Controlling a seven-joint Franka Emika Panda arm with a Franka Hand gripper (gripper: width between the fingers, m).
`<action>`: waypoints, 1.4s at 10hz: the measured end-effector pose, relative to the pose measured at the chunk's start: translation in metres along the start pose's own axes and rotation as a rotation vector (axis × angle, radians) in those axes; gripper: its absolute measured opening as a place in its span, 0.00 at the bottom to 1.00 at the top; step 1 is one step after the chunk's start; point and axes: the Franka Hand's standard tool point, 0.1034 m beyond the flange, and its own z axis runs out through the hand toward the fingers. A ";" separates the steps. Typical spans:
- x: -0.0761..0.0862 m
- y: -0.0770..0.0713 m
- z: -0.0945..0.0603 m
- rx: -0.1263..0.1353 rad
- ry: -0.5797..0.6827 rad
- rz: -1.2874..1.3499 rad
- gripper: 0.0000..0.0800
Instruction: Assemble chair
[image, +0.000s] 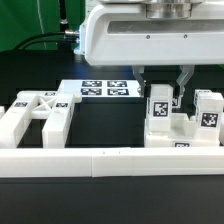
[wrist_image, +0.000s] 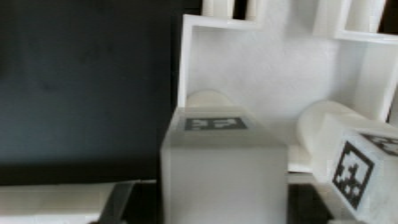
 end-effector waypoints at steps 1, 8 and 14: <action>0.000 0.000 0.000 0.000 0.000 -0.001 0.36; 0.000 0.000 0.001 0.056 -0.018 0.682 0.36; 0.005 0.009 0.002 0.110 -0.006 1.129 0.36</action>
Offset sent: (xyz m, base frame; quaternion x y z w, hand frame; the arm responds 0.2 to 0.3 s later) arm -0.0030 -0.0045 -0.0066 0.0239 -0.0122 0.3002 0.9535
